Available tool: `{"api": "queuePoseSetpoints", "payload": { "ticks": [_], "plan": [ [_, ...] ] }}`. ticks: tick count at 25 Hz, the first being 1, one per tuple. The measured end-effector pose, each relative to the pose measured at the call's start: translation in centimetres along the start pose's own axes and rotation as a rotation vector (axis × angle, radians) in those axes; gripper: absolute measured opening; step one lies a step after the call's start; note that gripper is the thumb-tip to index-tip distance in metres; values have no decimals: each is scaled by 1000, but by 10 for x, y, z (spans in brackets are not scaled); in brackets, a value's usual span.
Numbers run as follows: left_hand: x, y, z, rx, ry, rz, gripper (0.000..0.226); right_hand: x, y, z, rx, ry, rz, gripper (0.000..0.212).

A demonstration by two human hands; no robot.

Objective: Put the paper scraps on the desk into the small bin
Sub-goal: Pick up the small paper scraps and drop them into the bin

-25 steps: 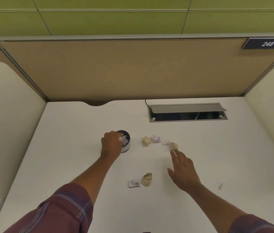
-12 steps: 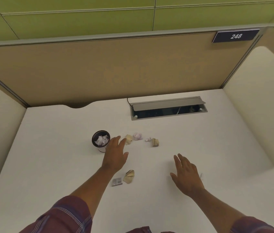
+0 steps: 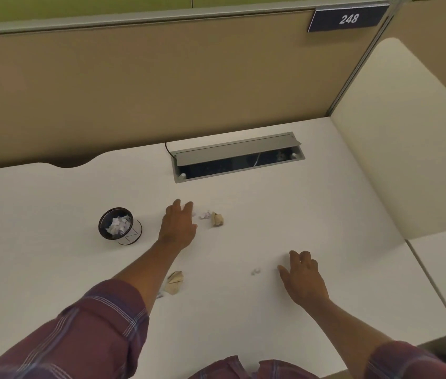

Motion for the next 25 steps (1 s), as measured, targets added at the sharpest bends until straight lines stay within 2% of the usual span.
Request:
{"api": "queuePoseSetpoints", "payload": {
  "ticks": [3, 7, 12, 16, 20, 25],
  "plan": [
    [10, -16, 6, -20, 2, -9, 56, -10, -4, 10, -62, -43, -8, 51],
    [12, -27, 18, -66, 84, -42, 56, -61, -9, 22, -145, -60, -155, 48],
    [14, -30, 28, -79, 77, -19, 53, -115, -13, 30, -205, 26, -308, 16],
    [19, -38, 30, -75, 11, -19, 45, -123, -13, 31, -195, 61, -351, 20],
    [29, -43, 31, -58, -173, 19, 20, -120, -18, 31, -172, 46, -384, 24],
    [27, -36, 33, -11, -148, 33, 24, -110, -25, 32, -190, -68, -330, 30]
  ]
}}
Point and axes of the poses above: each hand's wrist, its own y-axis away from the middle knuckle, its own z-axis out of the palm, x = y × z, the point moved 8 cm from there along -y, towards the middle knuckle, and after that the axes turned 6 degrees about -x, right-handed, at the moved point
